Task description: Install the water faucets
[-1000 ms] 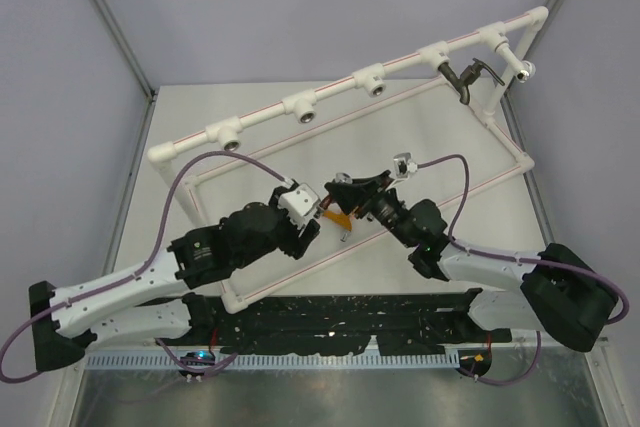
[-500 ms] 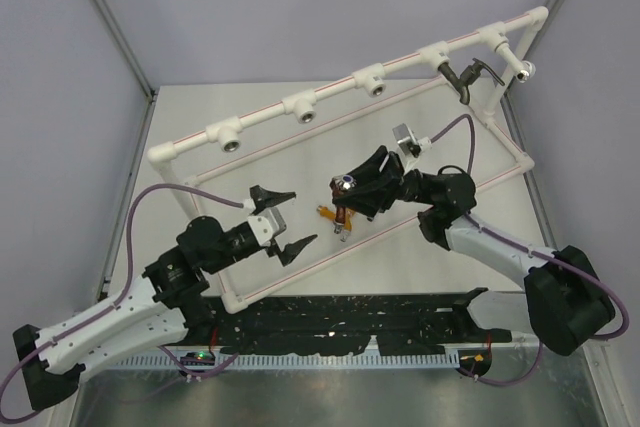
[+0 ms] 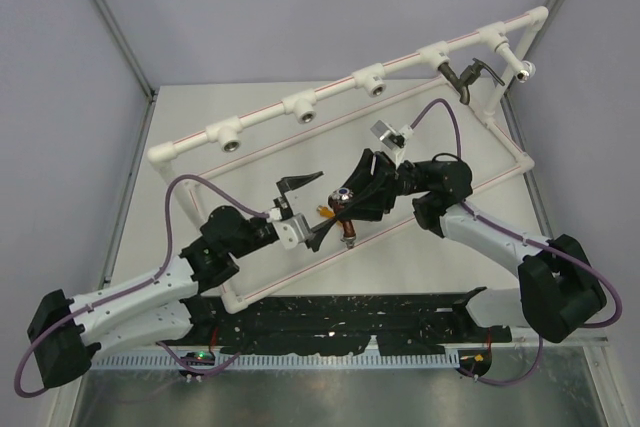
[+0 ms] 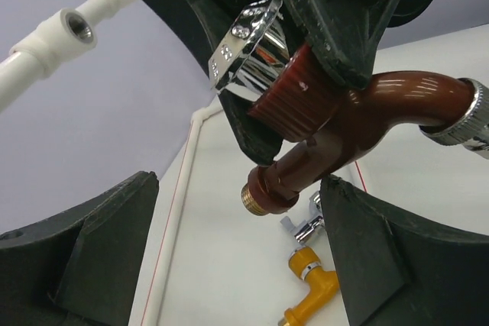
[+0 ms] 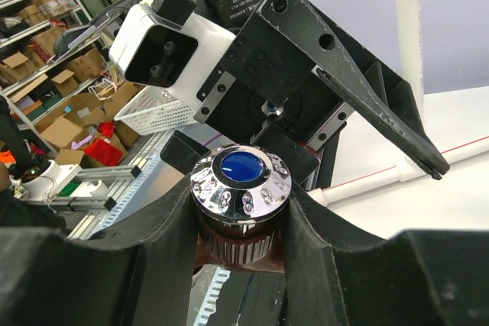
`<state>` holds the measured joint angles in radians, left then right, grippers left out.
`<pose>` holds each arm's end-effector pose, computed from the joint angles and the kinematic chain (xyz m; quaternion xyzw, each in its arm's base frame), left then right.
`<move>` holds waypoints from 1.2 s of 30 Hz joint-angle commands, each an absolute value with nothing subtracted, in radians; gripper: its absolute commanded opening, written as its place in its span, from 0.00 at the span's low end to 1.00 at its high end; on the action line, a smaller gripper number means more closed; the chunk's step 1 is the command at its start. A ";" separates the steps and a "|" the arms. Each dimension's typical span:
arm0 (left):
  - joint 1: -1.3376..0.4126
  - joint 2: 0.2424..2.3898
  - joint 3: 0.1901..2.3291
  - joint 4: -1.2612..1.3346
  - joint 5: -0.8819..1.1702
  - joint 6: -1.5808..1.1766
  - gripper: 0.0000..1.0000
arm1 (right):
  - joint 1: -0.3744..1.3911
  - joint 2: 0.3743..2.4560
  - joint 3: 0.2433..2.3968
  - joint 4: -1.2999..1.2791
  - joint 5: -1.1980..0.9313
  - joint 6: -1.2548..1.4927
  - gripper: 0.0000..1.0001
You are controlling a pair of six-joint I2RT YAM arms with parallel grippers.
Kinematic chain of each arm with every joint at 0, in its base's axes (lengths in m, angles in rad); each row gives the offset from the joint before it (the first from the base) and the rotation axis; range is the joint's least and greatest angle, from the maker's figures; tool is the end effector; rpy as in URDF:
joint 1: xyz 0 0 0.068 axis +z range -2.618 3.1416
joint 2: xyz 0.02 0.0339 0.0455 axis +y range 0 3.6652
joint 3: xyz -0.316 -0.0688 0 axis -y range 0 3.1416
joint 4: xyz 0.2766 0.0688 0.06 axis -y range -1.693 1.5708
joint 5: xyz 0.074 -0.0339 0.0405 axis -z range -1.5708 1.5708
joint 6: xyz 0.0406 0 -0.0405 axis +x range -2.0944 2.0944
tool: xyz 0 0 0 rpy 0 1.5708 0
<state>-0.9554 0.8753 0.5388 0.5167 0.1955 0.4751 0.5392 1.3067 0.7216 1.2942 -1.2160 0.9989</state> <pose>0.1150 -0.1764 0.3418 0.4747 0.4322 -0.2425 0.7274 0.2105 0.1703 0.3732 -0.4273 0.4520 0.6901 0.3700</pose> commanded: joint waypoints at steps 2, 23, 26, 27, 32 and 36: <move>-0.953 0.908 0.597 0.617 0.297 0.502 0.88 | 0.537 1.289 0.767 1.617 -1.230 1.026 0.05; -0.954 0.933 0.667 0.424 0.129 0.575 0.00 | 0.491 1.250 0.723 1.599 -1.126 1.095 0.45; -0.959 0.894 0.704 0.267 0.014 0.624 0.00 | 0.468 1.213 0.693 1.542 -1.089 1.053 0.64; -0.962 0.887 0.721 0.209 -0.030 0.636 0.00 | 0.463 1.186 0.684 1.454 -1.086 1.023 0.66; -0.986 0.874 0.822 -0.077 -0.173 0.647 0.00 | 0.463 1.022 0.695 0.831 -0.953 0.545 0.72; -1.017 0.887 0.903 -0.309 -0.267 0.644 0.00 | 0.465 0.920 0.749 0.370 -0.813 0.335 0.72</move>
